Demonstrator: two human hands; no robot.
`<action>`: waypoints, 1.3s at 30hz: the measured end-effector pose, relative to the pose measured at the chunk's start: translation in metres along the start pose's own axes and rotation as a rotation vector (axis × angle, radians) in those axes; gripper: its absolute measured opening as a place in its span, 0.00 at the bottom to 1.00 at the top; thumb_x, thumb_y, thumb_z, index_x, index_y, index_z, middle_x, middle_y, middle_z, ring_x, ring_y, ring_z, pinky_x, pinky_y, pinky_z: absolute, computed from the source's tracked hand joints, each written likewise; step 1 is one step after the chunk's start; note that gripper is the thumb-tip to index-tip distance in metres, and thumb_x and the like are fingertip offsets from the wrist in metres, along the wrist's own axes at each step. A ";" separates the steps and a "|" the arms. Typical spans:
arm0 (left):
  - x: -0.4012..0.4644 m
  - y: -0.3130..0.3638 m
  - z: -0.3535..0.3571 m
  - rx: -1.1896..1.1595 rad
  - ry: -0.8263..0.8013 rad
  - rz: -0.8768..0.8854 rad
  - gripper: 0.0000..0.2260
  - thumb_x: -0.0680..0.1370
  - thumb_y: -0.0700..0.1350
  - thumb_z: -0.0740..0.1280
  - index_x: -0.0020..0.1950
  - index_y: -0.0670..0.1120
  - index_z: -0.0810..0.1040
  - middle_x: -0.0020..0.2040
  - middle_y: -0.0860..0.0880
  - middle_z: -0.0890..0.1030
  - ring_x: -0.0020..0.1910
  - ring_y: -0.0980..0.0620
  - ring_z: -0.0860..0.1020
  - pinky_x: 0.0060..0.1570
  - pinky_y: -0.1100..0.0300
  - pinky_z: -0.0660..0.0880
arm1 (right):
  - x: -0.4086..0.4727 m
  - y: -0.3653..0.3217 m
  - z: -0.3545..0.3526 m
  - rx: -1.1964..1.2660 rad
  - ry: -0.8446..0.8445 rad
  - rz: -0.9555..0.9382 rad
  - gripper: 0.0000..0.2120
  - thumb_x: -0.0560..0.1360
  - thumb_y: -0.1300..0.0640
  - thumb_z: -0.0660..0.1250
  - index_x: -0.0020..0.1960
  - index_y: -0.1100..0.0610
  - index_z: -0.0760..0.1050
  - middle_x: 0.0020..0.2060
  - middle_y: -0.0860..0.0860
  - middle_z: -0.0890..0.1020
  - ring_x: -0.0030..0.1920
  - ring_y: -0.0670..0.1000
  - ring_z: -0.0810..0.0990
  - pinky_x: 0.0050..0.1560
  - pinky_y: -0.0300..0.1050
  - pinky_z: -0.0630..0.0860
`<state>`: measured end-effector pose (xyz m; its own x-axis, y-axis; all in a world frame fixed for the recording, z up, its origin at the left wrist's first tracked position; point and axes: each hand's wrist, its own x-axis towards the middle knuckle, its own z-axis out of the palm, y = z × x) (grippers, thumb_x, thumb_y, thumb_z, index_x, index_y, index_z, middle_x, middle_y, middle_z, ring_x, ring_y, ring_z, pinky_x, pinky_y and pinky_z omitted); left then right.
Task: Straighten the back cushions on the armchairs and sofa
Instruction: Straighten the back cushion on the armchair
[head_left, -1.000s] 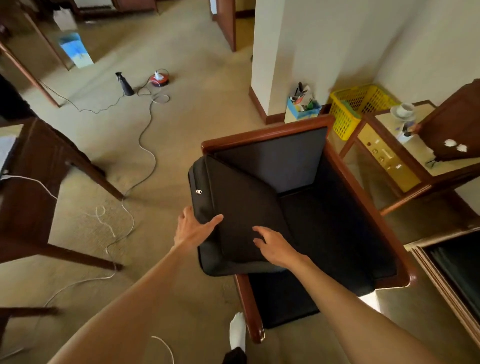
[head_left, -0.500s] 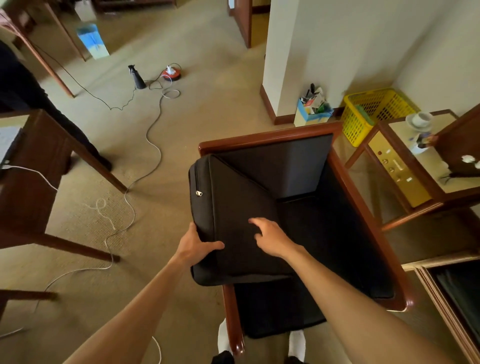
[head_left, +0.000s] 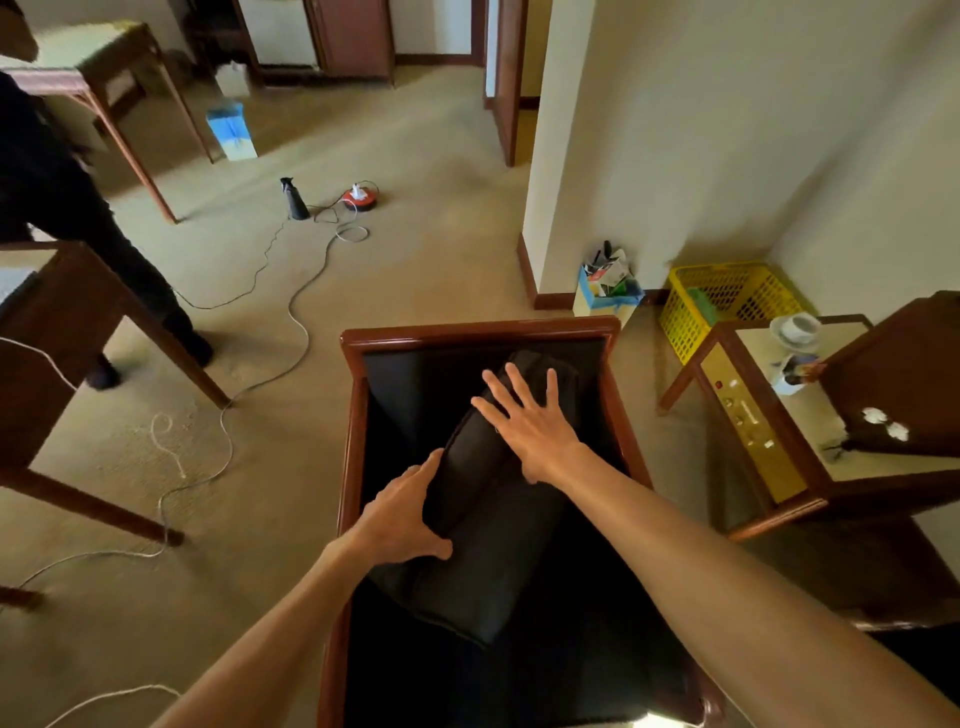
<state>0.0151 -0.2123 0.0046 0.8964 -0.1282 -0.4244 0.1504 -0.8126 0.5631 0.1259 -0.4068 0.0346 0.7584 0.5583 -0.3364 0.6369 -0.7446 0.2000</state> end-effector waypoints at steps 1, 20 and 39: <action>0.003 0.004 -0.001 0.017 -0.023 0.029 0.56 0.61 0.53 0.78 0.80 0.56 0.46 0.71 0.51 0.67 0.69 0.47 0.67 0.67 0.48 0.68 | -0.002 0.008 0.001 -0.013 -0.023 -0.028 0.61 0.62 0.55 0.82 0.80 0.55 0.43 0.80 0.55 0.38 0.78 0.61 0.34 0.69 0.79 0.41; -0.023 -0.026 0.031 -0.200 0.423 -0.116 0.50 0.47 0.64 0.80 0.67 0.52 0.69 0.57 0.56 0.73 0.57 0.51 0.75 0.55 0.55 0.73 | -0.011 0.040 0.014 0.175 -0.067 -0.136 0.48 0.54 0.38 0.81 0.68 0.56 0.68 0.61 0.51 0.75 0.60 0.54 0.72 0.64 0.50 0.70; 0.016 0.074 -0.041 0.208 0.206 0.291 0.44 0.56 0.57 0.81 0.69 0.58 0.66 0.61 0.56 0.72 0.60 0.50 0.73 0.56 0.45 0.73 | -0.118 0.072 0.054 0.510 -0.046 0.192 0.54 0.54 0.32 0.76 0.73 0.47 0.58 0.65 0.48 0.69 0.63 0.55 0.70 0.59 0.59 0.74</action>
<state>0.0577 -0.2507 0.0686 0.9570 -0.2700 -0.1063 -0.1899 -0.8598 0.4741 0.0751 -0.5461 0.0391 0.8403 0.3867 -0.3800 0.3306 -0.9210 -0.2062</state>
